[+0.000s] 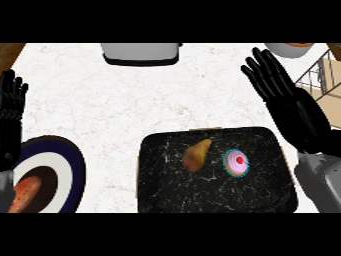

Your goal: Pick the cupcake from the tray and place it in the tiered shelf

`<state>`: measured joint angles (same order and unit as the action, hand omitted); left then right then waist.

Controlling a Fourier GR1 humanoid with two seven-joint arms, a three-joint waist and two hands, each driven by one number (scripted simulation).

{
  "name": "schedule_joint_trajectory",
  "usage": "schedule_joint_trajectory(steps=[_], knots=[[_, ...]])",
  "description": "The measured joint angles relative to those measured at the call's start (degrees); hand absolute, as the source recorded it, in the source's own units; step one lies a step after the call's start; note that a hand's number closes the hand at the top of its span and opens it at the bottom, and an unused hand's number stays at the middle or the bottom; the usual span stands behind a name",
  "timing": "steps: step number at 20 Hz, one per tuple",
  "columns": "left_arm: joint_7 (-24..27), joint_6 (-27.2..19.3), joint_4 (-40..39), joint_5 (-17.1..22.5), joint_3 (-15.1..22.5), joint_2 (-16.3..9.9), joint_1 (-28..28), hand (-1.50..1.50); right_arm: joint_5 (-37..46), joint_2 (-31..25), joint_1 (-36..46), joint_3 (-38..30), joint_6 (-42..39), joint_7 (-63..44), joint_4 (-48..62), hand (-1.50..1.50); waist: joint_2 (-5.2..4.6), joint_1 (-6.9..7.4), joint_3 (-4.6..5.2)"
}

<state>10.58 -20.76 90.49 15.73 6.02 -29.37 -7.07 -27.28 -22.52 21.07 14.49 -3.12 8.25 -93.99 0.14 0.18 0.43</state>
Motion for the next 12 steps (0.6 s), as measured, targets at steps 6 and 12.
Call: schedule_joint_trajectory(steps=[6, 12], knots=[[-8.6, 3.2, -6.3, 4.3, 1.5, 1.4, 4.6, 0.00, 3.4, -8.6, -3.0, -7.9, 0.0, 1.6, 3.5, 1.50, -0.48, -1.62, -0.36], [-16.3, 6.1, -11.2, 7.6, 5.0, 4.5, 6.3, 0.00, 10.6, -17.1, -9.2, -11.2, 2.2, -2.3, 15.2, -1.50, -0.93, -2.00, -0.33]])
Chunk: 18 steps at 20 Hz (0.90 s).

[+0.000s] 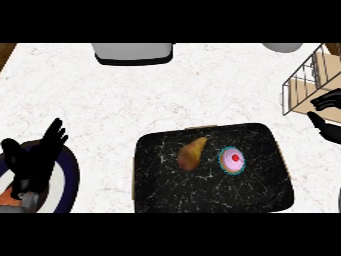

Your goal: Pick the cupcake from the tray and place it in the tiered shelf

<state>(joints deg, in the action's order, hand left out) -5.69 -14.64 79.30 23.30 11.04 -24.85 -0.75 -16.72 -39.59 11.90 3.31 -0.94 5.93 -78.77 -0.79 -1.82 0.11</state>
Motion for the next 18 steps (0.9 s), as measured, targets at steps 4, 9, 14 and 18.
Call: schedule_joint_trajectory(steps=[4, 9, 14, 18], knots=[[-3.1, 2.1, -2.8, 0.6, 0.2, 1.0, -1.6, 0.00, 0.1, -1.7, -3.2, -2.2, -6.2, 6.3, 4.7, -1.50, 0.42, 0.92, -0.11], [-5.2, 2.9, -2.8, 0.6, -0.1, 1.5, -1.6, 0.00, -0.7, -6.4, -5.7, -2.6, -15.9, 7.1, 2.0, -1.50, 0.76, 1.25, -0.12], [-5.9, 3.8, -3.7, 0.4, -1.1, 1.6, -2.2, 0.00, -4.4, -11.0, -7.5, -3.1, -21.1, -1.7, -8.9, -1.50, 0.95, 1.14, -0.05], [-7.0, 3.5, -2.0, -0.2, -0.8, 1.9, -1.4, 0.00, -4.4, -13.0, -7.2, -1.1, -19.9, -12.8, -18.7, -1.50, 1.07, 1.35, -0.01]])
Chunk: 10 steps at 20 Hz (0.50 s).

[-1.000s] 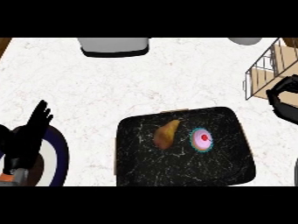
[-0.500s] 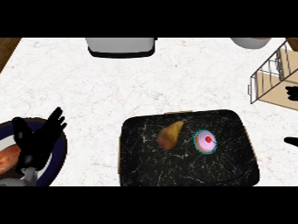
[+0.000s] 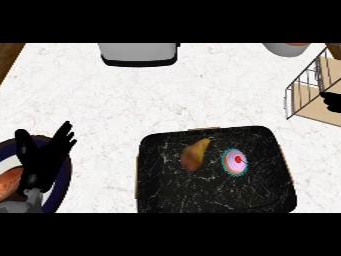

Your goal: Pick the cupcake from the tray and place it in the tiered shelf

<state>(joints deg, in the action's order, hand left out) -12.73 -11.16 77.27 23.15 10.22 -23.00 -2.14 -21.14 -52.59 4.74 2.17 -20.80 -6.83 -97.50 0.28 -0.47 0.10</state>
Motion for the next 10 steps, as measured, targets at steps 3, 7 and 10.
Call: schedule_joint_trajectory(steps=[3, 7, 10], knots=[[0.4, 0.0, -0.8, -0.7, 0.0, 0.9, -0.4, 0.00, 0.9, 0.4, 0.6, 1.6, 3.6, -9.4, -6.8, -1.50, -0.05, 0.05, 0.01], [0.7, 0.9, -1.9, -1.4, -0.3, 1.5, -1.0, 0.00, 5.5, 3.6, 3.8, 6.0, 9.8, -20.8, -12.5, -1.50, -0.15, 0.45, -0.03], [0.0, 1.4, -1.4, -1.6, -0.4, 1.5, -0.8, 0.00, 10.0, 5.4, 7.6, 9.6, 12.1, -28.4, -13.7, -1.50, -0.13, 0.95, -0.17]])
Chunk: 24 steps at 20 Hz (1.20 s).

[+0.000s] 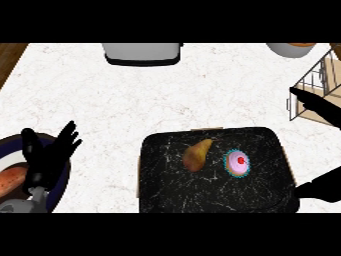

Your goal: Pick the cupcake from the tray and place it in the tiered shelf

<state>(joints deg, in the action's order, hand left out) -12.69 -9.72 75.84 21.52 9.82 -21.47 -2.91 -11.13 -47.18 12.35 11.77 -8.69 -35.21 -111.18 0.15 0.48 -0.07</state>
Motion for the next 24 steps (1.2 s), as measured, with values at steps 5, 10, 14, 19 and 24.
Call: schedule_joint_trajectory(steps=[5, 10, 14, 19, 24], knots=[[-0.9, -0.4, 0.5, -1.1, -0.4, 0.9, 0.0, 0.00, 4.9, 4.5, 6.2, 5.3, 0.0, -10.9, 0.3, -1.50, -0.03, 0.24, -0.08], [-0.8, 0.8, -0.7, -1.5, -1.8, 1.7, -0.9, 0.00, 11.1, 9.5, 8.3, 10.6, -1.8, -16.0, 1.4, -1.50, -0.10, -0.03, 0.00], [-0.7, 1.7, -0.2, -2.1, -3.0, 1.9, -0.3, 0.00, 15.2, 12.0, 6.2, 12.4, -3.2, -18.4, 0.1, -1.50, -0.06, -0.25, 0.00], [-0.3, 2.3, 0.0, -3.5, -3.8, 2.9, 0.3, 0.00, 21.3, 15.1, 4.4, 13.0, -3.8, -19.9, 0.2, -1.50, -0.03, -0.36, -0.04], [-0.6, 3.5, 1.1, -4.7, -4.9, 3.4, 1.2, 0.00, 27.8, 19.1, 2.6, 13.8, -4.5, -19.8, 1.3, -1.50, -0.05, -0.36, -0.02]])
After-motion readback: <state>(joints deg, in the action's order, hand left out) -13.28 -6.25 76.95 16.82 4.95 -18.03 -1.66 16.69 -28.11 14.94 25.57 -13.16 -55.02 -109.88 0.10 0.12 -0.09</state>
